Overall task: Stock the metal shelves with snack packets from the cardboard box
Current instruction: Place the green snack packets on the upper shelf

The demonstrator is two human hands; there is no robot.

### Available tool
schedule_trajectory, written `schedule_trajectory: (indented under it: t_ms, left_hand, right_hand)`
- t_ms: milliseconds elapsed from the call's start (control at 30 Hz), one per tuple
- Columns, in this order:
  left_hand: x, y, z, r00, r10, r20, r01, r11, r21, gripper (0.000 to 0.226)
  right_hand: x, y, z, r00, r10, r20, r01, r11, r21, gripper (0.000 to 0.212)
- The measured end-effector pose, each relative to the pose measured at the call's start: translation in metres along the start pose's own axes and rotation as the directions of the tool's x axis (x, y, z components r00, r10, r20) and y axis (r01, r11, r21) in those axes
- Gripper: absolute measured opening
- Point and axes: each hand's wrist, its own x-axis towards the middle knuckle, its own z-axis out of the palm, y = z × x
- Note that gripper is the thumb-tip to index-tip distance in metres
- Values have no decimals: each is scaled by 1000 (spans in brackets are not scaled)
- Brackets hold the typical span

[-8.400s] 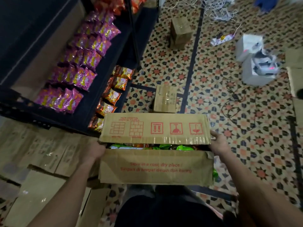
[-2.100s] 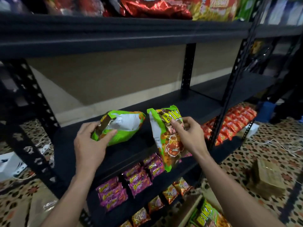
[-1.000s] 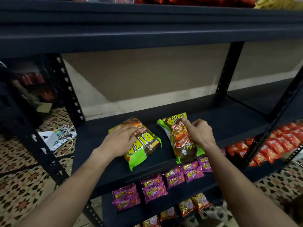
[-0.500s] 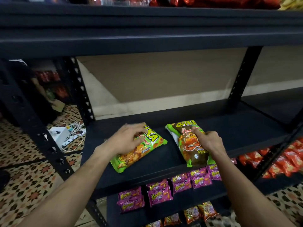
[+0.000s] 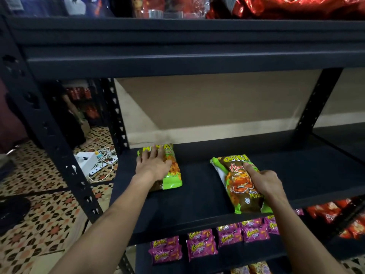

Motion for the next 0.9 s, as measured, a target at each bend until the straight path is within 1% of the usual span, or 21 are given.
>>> schedule_trajectory:
  t_ms: [100, 200, 267, 367, 433, 567, 667, 767, 833, 900]
  left_hand:
    - [9, -1, -2, 994, -67, -86, 67, 998, -1, 68]
    - [14, -4, 0, 981, -111, -158, 120, 992, 48, 63]
    - [14, -7, 1, 977, -139, -159, 151, 986, 69, 58]
    - [16, -12, -1, 984, -142, -112, 147, 988, 41, 54]
    - [20, -16, -5, 984, -150, -100, 155, 987, 39, 53]
    - [26, -21, -10, 981, -172, -85, 178, 982, 66, 53]
    - [27, -19, -14, 978, -198, -61, 201, 979, 43, 52]
    - [24, -15, -15, 978, -201, -58, 203, 978, 41, 52]
    - [19, -14, -16, 975, -200, -101, 202, 979, 5, 53]
    - [8, -10, -18, 961, -194, -198, 175, 978, -111, 53]
  right_hand:
    - [-2, -2, 2, 1000, 4, 9, -4, 1000, 13, 72]
    - [-2, -3, 3, 1000, 1, 16, -2, 1000, 19, 71]
    - [-4, -4, 2, 1000, -4, 26, 3, 1000, 26, 72]
    - [-9, -10, 2, 998, -5, 60, 2, 999, 48, 75]
    - [-14, -16, 1, 996, 6, 88, -14, 996, 93, 68]
    - [-23, -22, 5, 983, 7, 182, -52, 968, 246, 43]
    - [-31, -21, 10, 979, -60, 195, 1, 957, 290, 25]
    - [-39, -23, 13, 975, -143, 170, 75, 933, 351, 19]
    - [-46, -25, 13, 965, -187, 182, 101, 911, 399, 16]
    - [-55, -26, 15, 950, -234, 206, 121, 885, 450, 16]
